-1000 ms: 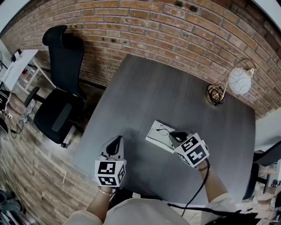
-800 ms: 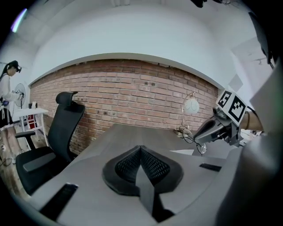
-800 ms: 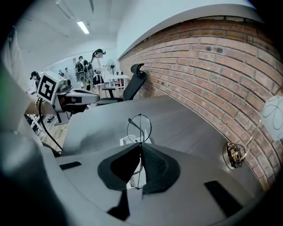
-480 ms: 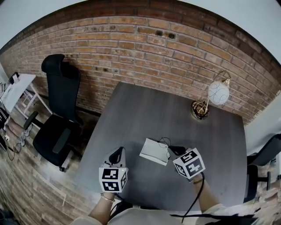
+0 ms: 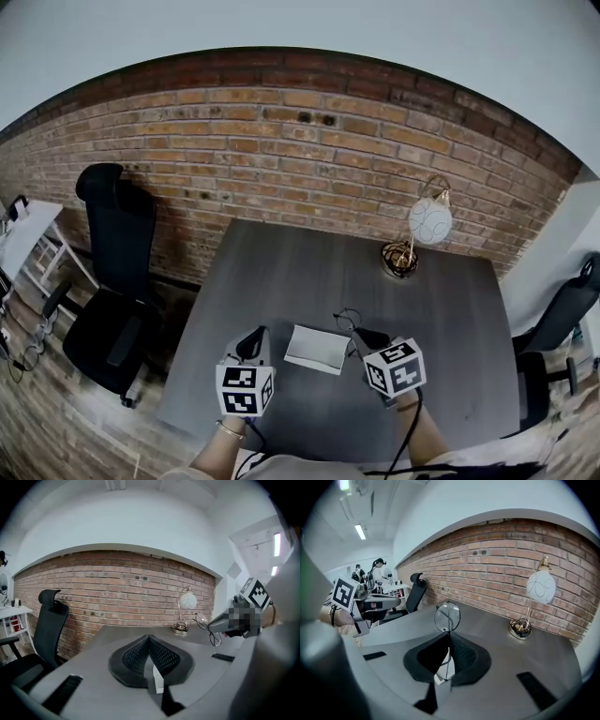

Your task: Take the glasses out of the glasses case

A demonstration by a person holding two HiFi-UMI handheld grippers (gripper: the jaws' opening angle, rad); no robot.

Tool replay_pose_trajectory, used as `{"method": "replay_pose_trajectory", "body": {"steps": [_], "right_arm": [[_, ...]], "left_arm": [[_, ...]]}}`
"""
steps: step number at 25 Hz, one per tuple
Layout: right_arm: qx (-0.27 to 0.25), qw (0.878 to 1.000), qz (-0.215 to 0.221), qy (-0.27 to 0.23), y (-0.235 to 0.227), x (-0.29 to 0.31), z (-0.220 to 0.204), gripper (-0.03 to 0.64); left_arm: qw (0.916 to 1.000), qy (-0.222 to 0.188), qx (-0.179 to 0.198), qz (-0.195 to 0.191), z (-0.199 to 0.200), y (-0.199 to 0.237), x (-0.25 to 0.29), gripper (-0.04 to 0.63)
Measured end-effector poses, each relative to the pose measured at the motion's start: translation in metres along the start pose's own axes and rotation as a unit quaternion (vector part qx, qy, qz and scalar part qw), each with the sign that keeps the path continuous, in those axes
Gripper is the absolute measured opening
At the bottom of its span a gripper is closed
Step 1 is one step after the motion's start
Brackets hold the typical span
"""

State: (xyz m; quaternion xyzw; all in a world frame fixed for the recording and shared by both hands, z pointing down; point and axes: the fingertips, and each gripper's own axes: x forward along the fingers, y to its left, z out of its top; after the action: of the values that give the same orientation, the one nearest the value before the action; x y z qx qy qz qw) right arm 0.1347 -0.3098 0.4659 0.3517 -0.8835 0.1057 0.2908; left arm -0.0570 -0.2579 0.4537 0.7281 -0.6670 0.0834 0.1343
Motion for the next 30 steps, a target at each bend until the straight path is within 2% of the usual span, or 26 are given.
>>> {"method": "replay_pose_trajectory", "body": {"steps": [7, 14, 20, 30], "right_arm": [[0.071, 0.994, -0.061, -0.054, -0.025, -0.017, 0.013, 0.040], [0.110, 0.982, -0.124, -0.089, -0.047, -0.036, 0.019, 0.040], [0.123, 0.975, -0.149, -0.114, -0.053, -0.050, 0.028, 0.040], [0.142, 0.966, -0.166, -0.138, -0.047, -0.056, 0.029, 0.039]], "left_arm": [[0.9995, 0.001, 0.028, -0.015, 0.018, -0.012, 0.015, 0.017], [0.9990, 0.000, 0.017, -0.042, 0.034, -0.029, 0.032, 0.017], [0.9993, -0.012, 0.009, -0.033, 0.045, -0.026, 0.036, 0.017], [0.9993, -0.015, 0.003, -0.033, 0.047, -0.022, 0.038, 0.017]]}}
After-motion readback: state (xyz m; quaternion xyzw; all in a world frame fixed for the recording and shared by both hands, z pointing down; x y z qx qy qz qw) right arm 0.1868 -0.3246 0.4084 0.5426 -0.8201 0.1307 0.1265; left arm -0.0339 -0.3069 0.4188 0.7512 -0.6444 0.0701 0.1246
